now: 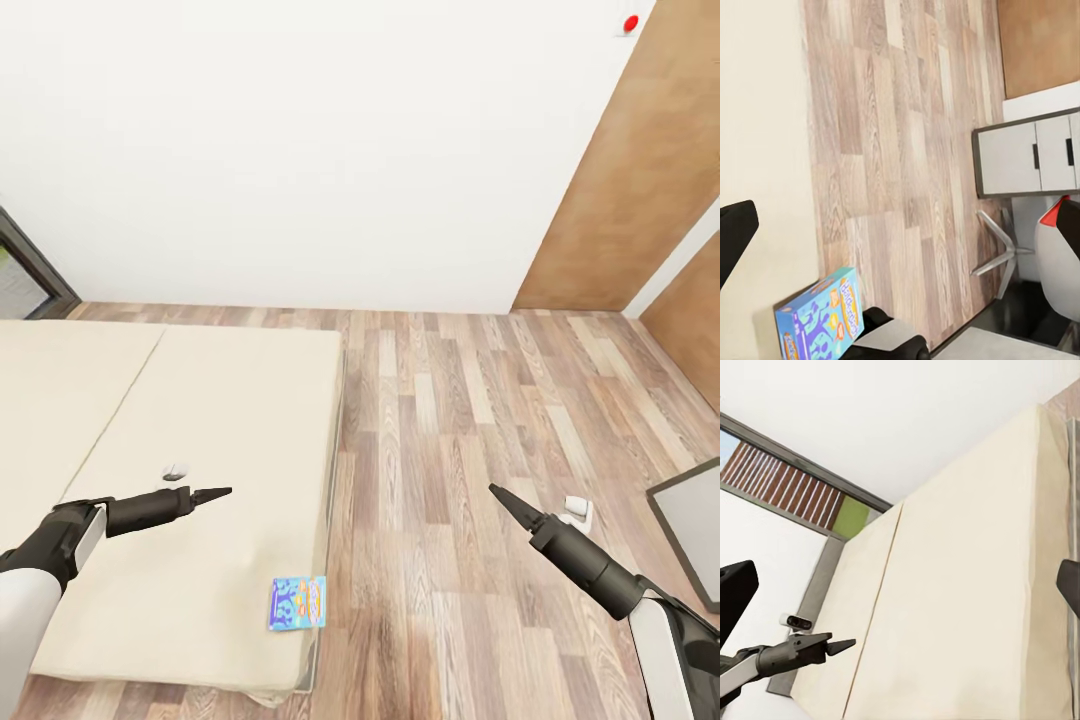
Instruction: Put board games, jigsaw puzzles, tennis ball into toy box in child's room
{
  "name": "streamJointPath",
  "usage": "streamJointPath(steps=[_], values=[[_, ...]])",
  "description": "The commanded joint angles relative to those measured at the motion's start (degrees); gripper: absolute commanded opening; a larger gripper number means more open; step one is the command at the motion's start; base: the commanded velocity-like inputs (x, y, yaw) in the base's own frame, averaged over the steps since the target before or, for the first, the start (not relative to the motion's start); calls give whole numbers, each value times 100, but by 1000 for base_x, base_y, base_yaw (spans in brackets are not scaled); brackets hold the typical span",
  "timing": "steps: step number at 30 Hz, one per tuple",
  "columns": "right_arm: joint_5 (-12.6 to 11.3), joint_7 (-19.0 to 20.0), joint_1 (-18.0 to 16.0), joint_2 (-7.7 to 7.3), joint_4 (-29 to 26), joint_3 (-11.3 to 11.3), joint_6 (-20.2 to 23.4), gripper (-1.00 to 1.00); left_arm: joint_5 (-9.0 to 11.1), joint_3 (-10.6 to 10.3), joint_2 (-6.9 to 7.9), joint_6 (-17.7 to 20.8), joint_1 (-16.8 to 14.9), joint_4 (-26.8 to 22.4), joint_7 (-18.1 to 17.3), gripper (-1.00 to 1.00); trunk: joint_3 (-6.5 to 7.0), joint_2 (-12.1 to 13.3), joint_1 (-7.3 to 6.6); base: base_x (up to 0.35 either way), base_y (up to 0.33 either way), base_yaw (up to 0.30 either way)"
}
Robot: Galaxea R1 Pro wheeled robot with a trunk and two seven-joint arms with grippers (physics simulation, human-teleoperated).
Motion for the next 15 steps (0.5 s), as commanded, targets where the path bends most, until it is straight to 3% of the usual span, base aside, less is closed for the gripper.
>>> streamJointPath(steps=[1, 15], values=[[-24, 5, -4, 0, 0, -4, 37, 100, -10, 20, -2, 60, -4, -1, -24, 100, 2, -9, 3, 0, 0, 0], [-23, 4, -4, 0, 0, -4, 37, 100, -15, 20, -37, 60, -4, -1, -22, 100, 135, -9, 3, 0, 0, 0]])
